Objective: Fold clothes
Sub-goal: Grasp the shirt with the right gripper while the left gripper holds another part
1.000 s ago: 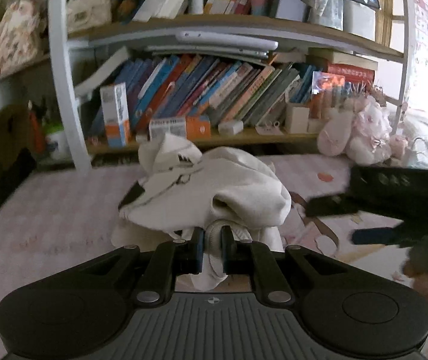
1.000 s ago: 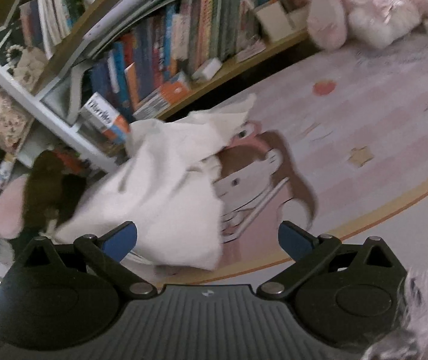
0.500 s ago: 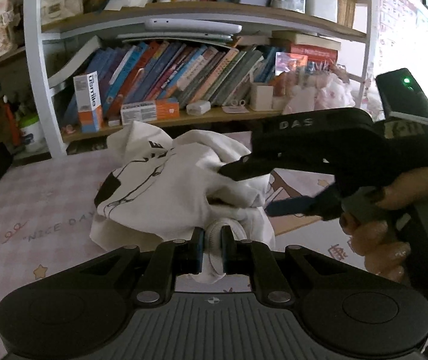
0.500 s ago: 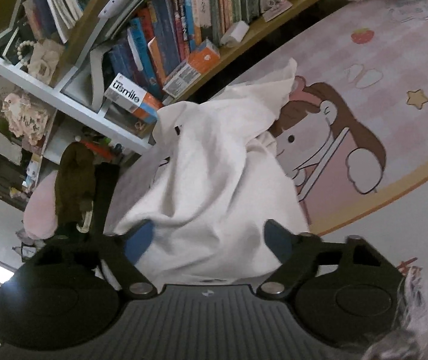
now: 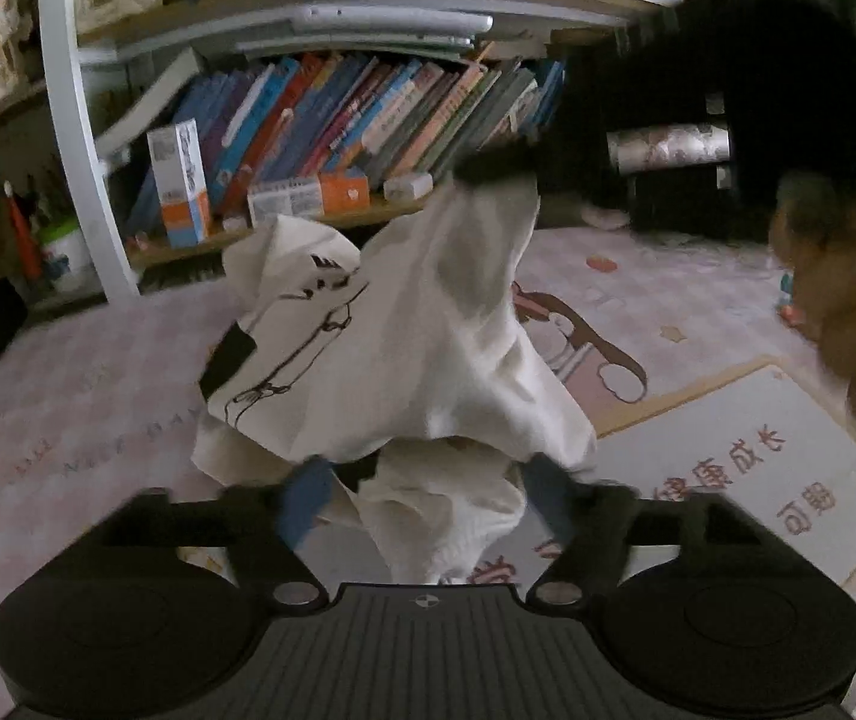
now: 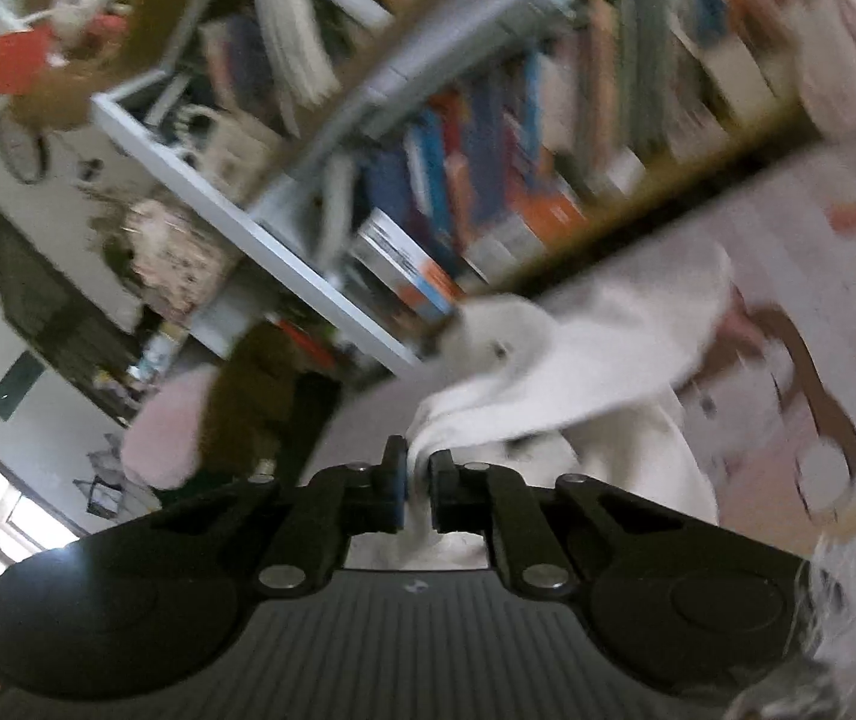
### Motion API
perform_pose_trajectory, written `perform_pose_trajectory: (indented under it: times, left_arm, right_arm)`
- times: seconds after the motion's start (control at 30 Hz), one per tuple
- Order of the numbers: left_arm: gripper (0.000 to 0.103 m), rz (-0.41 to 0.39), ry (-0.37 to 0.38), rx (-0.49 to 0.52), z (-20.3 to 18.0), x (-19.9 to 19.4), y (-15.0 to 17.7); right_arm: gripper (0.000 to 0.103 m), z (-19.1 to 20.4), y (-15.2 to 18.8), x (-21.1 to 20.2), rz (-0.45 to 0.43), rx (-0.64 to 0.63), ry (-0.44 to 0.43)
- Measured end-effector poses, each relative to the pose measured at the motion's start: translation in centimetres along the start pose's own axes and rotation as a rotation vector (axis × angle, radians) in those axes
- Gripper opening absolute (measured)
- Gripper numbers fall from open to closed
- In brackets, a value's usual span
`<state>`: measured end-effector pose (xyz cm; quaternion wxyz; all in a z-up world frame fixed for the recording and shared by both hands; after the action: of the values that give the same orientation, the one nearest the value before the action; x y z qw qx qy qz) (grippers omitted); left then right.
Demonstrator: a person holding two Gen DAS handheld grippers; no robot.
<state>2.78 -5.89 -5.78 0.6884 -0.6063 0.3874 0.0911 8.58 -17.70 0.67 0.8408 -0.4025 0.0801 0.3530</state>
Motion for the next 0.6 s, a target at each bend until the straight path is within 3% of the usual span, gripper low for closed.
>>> perform_pose_trajectory:
  times: [0.23, 0.33, 0.37, 0.47, 0.5, 0.57, 0.6]
  left_arm:
    - [0.086, 0.017, -0.081, 0.032, 1.3, 2.4, -0.1]
    - [0.085, -0.014, -0.114, 0.030, 2.3, 2.9, -0.9]
    - [0.080, -0.028, -0.124, 0.028, 2.6, 3.0, -1.3]
    - [0.023, -0.060, -0.071, -0.006, 3.4, 3.0, -2.5]
    - [0.012, -0.057, -0.045, -0.021, 3.6, 3.0, -2.9]
    - [0.007, -0.082, -0.040, -0.049, 4.1, 2.7, -3.6]
    - [0.006, -0.098, -0.041, -0.064, 4.4, 2.5, -4.0]
  right_arm:
    - [0.007, 1.3, -1.5, -0.8, -0.033, -0.023, -0.008]
    - [0.007, 0.8, -1.5, -1.1, -0.035, -0.022, 0.012]
    - [0.007, 0.5, -1.4, -1.1, -0.031, -0.033, 0.030]
    - [0.007, -0.4, -0.7, -1.1, -0.009, -0.103, 0.096]
    - [0.008, -0.7, -0.3, -1.1, -0.002, -0.132, 0.119]
    - [0.014, -1.2, 0.4, -1.2, 0.005, -0.204, 0.175]
    - [0.024, -1.5, 0.8, -1.3, 0.005, -0.251, 0.208]
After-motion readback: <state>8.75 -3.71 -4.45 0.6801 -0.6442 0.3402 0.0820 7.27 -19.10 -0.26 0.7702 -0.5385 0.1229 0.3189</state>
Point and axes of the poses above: each gripper's, at about its wrist camera, not at the fingertips, and x roughly the way its jaws point, z to its left, y to its underside, the point moved 9 cm from there along x, roughly the way its jaws point, and after that the axes turned 8 degrees about y, right-handed, at the moved point
